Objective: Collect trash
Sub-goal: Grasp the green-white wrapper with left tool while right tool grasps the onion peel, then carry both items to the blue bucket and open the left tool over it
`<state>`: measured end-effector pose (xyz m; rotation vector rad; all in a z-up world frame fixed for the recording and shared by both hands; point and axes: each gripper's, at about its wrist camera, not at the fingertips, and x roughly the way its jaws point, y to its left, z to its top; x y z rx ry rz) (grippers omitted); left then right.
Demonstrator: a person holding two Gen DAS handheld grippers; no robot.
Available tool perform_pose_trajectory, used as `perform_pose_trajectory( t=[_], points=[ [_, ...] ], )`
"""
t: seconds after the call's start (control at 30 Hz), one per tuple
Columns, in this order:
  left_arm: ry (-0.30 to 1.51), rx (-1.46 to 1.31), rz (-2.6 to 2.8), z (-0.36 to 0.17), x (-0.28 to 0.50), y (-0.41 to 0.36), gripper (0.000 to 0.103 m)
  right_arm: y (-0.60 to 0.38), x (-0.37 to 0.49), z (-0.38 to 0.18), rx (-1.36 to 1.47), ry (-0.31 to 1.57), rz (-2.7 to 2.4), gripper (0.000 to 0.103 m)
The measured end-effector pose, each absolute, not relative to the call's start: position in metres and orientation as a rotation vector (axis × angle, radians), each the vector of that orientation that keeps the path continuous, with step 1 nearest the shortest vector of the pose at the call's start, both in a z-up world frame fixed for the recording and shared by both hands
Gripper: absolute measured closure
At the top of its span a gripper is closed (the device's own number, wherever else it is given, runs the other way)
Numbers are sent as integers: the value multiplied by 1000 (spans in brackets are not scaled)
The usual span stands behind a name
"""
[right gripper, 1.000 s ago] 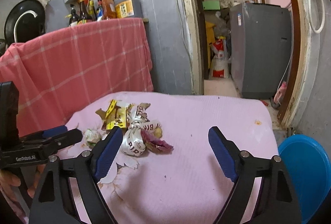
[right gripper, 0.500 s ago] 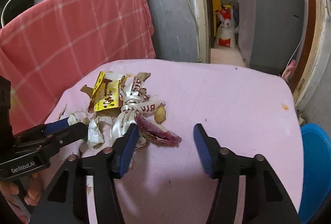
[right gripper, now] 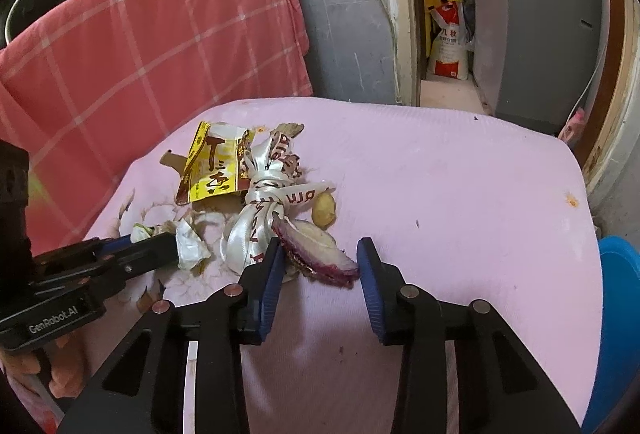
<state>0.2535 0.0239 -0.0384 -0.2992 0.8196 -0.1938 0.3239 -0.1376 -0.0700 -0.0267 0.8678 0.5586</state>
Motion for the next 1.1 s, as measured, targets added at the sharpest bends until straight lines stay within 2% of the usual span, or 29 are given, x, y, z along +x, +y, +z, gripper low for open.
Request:
perform_pose_trajectory(
  t=[0.33,0.57,1.1],
  points=[
    [766,-263,-195,-22,235,19,87,-154,295,-62,15,788,563,69],
    [646,-251,-201,-9,222,9,87,-171,263,-36,28,619,532,69],
    [307,-182,-268,61,208,-50,87,-224,214,49,39,248,352,69]
  ],
)
